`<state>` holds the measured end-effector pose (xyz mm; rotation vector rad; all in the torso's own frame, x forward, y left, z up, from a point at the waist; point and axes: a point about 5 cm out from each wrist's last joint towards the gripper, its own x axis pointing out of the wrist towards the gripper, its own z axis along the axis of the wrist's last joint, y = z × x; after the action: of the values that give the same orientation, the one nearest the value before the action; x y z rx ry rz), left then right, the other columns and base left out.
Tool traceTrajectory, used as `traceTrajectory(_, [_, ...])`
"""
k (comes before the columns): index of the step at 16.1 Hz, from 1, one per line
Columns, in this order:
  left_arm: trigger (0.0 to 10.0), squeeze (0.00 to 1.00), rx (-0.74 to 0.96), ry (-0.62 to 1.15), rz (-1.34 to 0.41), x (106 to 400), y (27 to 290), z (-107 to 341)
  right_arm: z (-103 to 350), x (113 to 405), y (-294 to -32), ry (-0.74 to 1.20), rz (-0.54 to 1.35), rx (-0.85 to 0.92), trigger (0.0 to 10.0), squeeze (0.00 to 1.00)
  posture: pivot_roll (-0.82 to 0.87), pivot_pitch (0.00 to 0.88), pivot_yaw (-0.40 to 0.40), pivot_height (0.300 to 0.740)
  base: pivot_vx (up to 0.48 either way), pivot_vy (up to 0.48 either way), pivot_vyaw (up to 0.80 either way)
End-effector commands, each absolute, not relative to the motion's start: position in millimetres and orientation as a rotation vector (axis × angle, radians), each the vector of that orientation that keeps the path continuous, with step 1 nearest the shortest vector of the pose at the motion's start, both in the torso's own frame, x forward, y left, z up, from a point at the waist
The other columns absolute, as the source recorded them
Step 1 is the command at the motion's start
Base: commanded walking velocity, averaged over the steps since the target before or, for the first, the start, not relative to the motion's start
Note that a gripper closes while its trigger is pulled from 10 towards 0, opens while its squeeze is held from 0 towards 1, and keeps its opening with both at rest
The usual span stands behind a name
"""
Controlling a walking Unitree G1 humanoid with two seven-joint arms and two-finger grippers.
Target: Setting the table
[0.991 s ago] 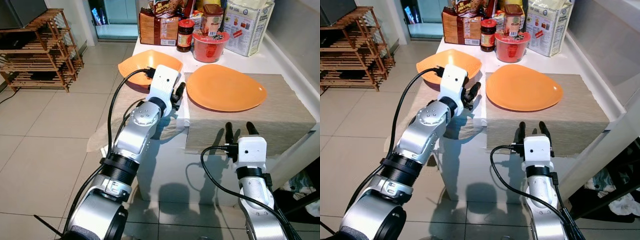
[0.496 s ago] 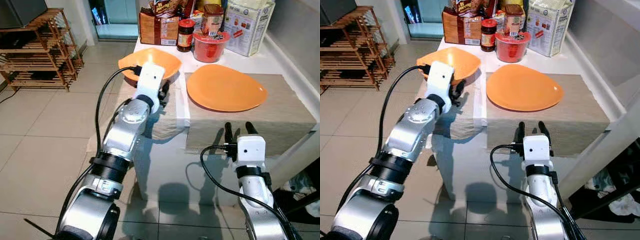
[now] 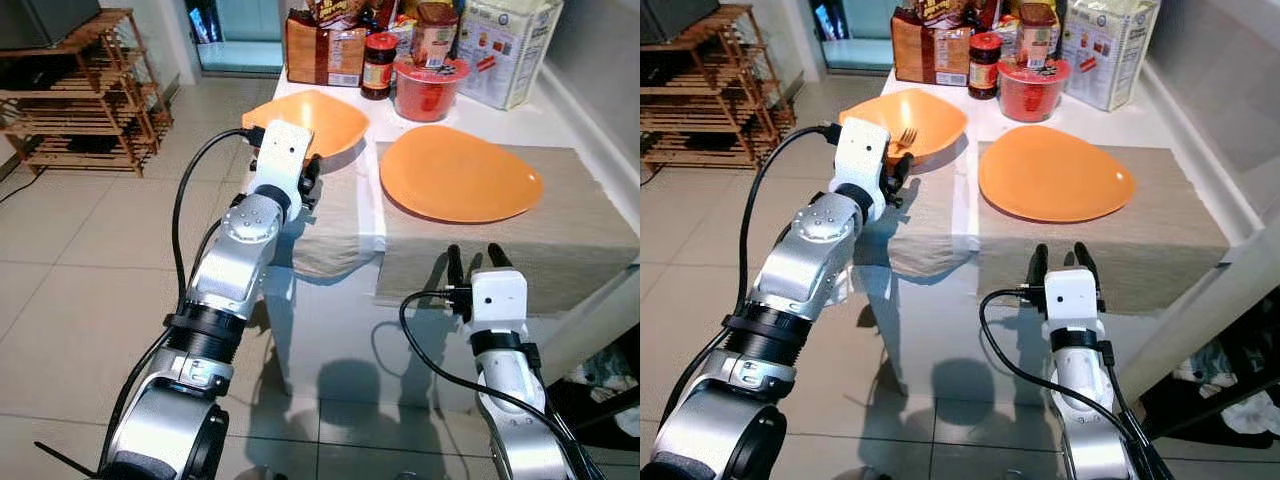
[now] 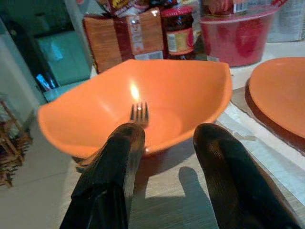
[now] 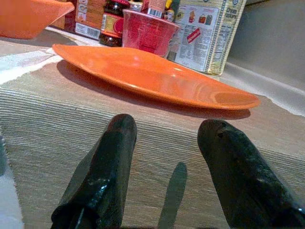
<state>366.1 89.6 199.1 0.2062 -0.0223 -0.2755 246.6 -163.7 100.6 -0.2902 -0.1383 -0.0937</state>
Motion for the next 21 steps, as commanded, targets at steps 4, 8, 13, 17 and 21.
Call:
traceTrajectory(4, [10.0,0.00,0.184,-0.092,-0.278,362.1,88.9,217.2,100.0,248.3,-161.5,-0.142,-0.074,-0.298,10.0,0.00,0.00,0.000,0.023,0.722,0.000,0.000,0.00])
traceTrajectory(8, [10.0,0.00,0.189,-0.096,-0.285,362.2,90.2,217.8,100.0,248.0,-160.8,-0.141,-0.070,-0.298,10.0,0.00,0.00,0.000,0.021,0.722,0.000,0.000,0.00])
traceTrajectory(13, [10.0,1.00,0.236,-0.082,-0.252,374.3,109.2,216.0,99.9,247.5,-161.6,-0.140,-0.075,-0.298,10.0,0.00,-0.01,0.000,0.024,0.722,0.000,0.000,0.00])
traceTrajectory(17, [10.0,1.00,0.254,-0.084,-0.227,379.7,119.9,220.6,99.4,245.9,-163.1,-0.137,-0.078,-0.300,10.0,0.00,-0.01,0.000,0.026,0.722,0.000,0.000,0.00])
traceTrajectory(21, [10.0,0.00,0.155,-0.063,-0.262,386.0,121.0,220.3,99.6,245.3,-163.7,-0.136,-0.078,-0.301,10.0,0.00,-0.01,0.000,0.025,0.722,0.000,0.000,0.00])
